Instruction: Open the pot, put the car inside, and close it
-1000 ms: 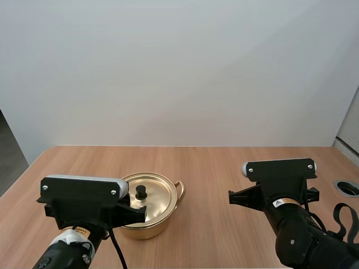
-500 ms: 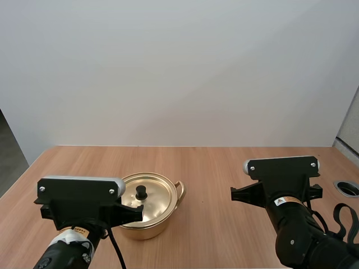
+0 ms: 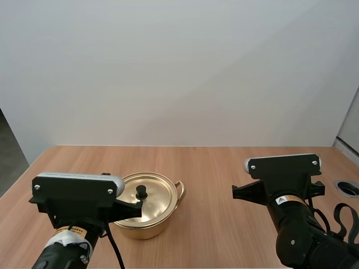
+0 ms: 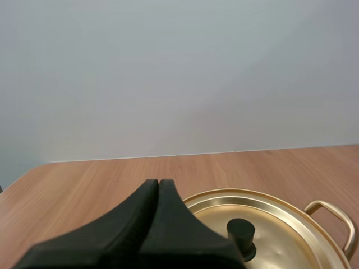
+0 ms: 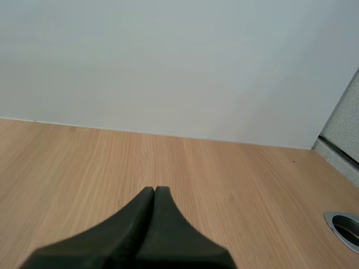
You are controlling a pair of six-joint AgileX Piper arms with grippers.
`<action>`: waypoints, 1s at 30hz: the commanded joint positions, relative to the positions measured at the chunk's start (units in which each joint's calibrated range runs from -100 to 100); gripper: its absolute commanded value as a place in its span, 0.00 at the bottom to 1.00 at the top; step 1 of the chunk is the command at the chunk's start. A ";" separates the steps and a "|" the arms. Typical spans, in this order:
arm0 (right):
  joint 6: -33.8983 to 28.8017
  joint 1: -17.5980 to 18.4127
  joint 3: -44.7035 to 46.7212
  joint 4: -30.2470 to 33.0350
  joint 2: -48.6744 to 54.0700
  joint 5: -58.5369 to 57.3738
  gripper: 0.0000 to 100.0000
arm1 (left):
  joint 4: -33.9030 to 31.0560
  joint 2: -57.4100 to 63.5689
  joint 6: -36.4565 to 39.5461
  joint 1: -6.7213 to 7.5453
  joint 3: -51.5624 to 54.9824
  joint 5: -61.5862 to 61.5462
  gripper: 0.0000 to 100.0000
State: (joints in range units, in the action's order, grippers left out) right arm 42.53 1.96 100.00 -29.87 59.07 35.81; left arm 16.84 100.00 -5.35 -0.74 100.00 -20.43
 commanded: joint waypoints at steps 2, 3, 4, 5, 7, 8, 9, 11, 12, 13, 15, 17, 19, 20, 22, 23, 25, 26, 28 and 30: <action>0.26 0.04 0.00 0.08 -0.03 -2.59 0.00 | -0.01 0.00 0.04 0.71 0.00 0.97 0.01; 0.26 0.04 0.00 0.08 -0.03 -4.03 0.00 | -0.01 0.00 0.04 0.81 0.00 0.97 0.01; 0.26 0.04 0.00 0.08 -0.03 -5.27 0.00 | -0.01 0.00 0.04 0.96 0.00 0.97 0.01; 0.35 0.04 0.00 0.08 -0.03 -6.19 0.00 | -0.01 0.00 0.04 0.96 0.00 0.97 0.01; 0.35 0.04 0.00 0.08 -0.03 -7.26 0.00 | -0.01 0.00 0.04 0.96 0.00 0.97 0.01; 0.35 0.04 0.00 0.08 -0.03 -7.26 0.00 | -0.01 0.00 0.04 0.96 0.00 0.97 0.01; 0.35 0.04 0.00 0.08 -0.03 -7.26 0.00 | -0.01 0.00 0.04 0.96 0.00 0.97 0.01; 0.35 0.04 0.00 0.08 -0.03 -7.26 0.00 | -0.01 0.00 0.04 0.96 0.00 0.97 0.01; 0.35 0.04 0.00 0.08 -0.03 -7.26 0.00 | -0.01 0.00 0.04 0.96 0.00 0.97 0.01; 0.35 0.64 0.00 0.08 0.58 -7.26 0.00 | -0.01 0.00 0.04 0.96 0.00 0.97 0.01; 0.70 1.55 0.00 0.08 3.42 -9.82 0.00 | -0.01 0.00 0.04 0.96 0.00 0.97 0.01; 0.70 1.16 0.00 0.08 10.23 -15.15 0.00 | -0.01 0.00 0.04 0.96 0.00 0.97 0.01; 3.01 0.62 0.00 0.08 18.75 -21.22 0.00 | -0.01 0.00 0.04 0.96 0.00 0.97 0.01; 5.24 0.27 0.00 0.08 23.53 -25.12 0.00 | -0.01 0.00 0.04 0.96 0.00 0.97 0.01; 8.55 -0.43 0.00 0.08 32.45 -34.10 0.00 | -0.01 0.00 0.04 0.96 0.00 0.97 0.01; 10.05 -0.67 0.00 0.08 36.60 -39.49 0.00 | -0.01 0.00 0.04 0.96 0.00 0.97 0.01; 10.77 -1.16 0.00 0.08 40.93 -46.08 0.00 | -0.01 0.00 0.04 0.96 0.00 0.97 0.01; 10.77 -1.25 0.00 0.08 40.93 -45.58 0.00 | -0.01 0.00 0.04 0.96 0.00 0.97 0.01; 10.66 -1.36 0.00 0.08 39.24 -45.31 0.00 | -0.01 0.00 0.04 0.96 0.00 0.97 0.01; 9.04 -1.36 0.00 -0.05 38.05 -45.85 0.00 | -0.01 0.00 0.04 0.96 0.00 0.97 0.01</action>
State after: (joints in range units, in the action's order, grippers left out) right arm 53.32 0.59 100.00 -29.73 87.52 -6.90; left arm 16.84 100.00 -5.35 0.21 100.00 -19.39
